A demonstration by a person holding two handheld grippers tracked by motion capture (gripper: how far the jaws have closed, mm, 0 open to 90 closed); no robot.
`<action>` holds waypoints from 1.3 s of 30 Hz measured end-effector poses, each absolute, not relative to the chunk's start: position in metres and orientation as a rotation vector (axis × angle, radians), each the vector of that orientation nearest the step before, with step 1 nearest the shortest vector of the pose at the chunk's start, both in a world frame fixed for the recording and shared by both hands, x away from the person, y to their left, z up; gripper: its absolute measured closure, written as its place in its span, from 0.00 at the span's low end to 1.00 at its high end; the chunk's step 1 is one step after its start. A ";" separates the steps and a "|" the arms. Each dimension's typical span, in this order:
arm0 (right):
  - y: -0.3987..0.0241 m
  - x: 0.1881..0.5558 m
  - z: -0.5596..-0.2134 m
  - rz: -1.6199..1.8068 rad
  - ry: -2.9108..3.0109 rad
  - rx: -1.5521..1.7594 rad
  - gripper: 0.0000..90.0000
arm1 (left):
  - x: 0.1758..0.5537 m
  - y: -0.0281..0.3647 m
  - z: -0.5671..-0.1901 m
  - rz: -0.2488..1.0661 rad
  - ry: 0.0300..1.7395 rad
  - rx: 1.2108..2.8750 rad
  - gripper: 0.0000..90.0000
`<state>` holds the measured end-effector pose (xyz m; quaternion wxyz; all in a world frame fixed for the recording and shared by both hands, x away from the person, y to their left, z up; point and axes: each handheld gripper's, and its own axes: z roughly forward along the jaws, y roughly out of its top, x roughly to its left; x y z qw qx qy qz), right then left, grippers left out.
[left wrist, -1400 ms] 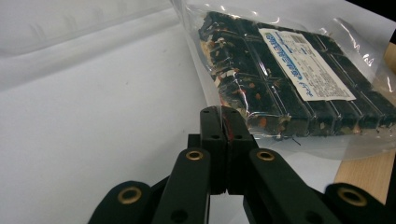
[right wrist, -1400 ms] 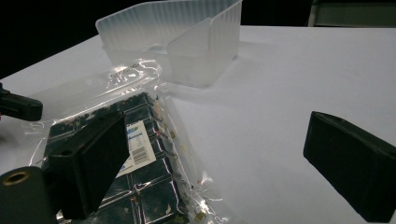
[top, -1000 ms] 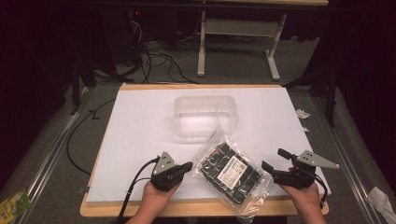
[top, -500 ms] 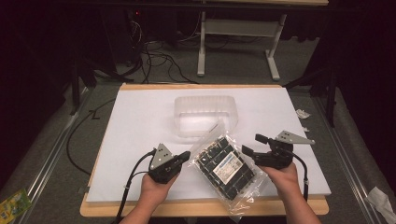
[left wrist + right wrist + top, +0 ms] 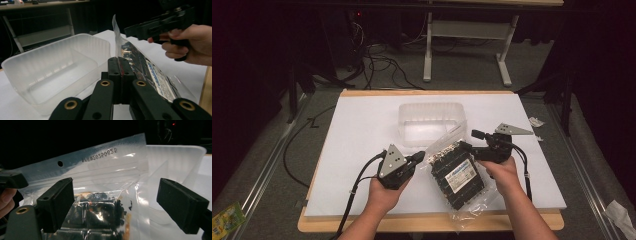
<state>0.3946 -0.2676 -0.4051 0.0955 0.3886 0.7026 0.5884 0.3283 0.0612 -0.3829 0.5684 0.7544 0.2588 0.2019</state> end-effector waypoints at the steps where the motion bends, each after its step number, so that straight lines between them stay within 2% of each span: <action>1: -0.265 0.400 -0.407 1.768 2.111 1.149 0.16 | 0.328 0.060 -0.382 0.475 0.606 1.772 1.00; 5: -0.261 0.404 -0.408 1.790 2.129 1.146 0.15 | 0.329 0.059 -0.381 0.477 0.602 1.770 1.00; 15: -0.265 0.414 -0.412 1.840 2.138 1.183 0.20 | 0.327 0.058 -0.379 0.473 0.590 1.761 1.00; 28: -0.276 0.402 -0.403 1.847 2.088 1.121 0.61 | 0.335 0.066 -0.376 0.470 0.639 1.738 1.00; 34: -0.278 0.384 -0.395 1.835 2.058 1.069 0.76 | 0.345 0.072 -0.380 0.457 0.704 1.728 1.00; 39: -0.276 0.377 -0.391 1.840 2.058 1.036 0.83 | 0.351 0.075 -0.385 0.440 0.742 1.734 1.00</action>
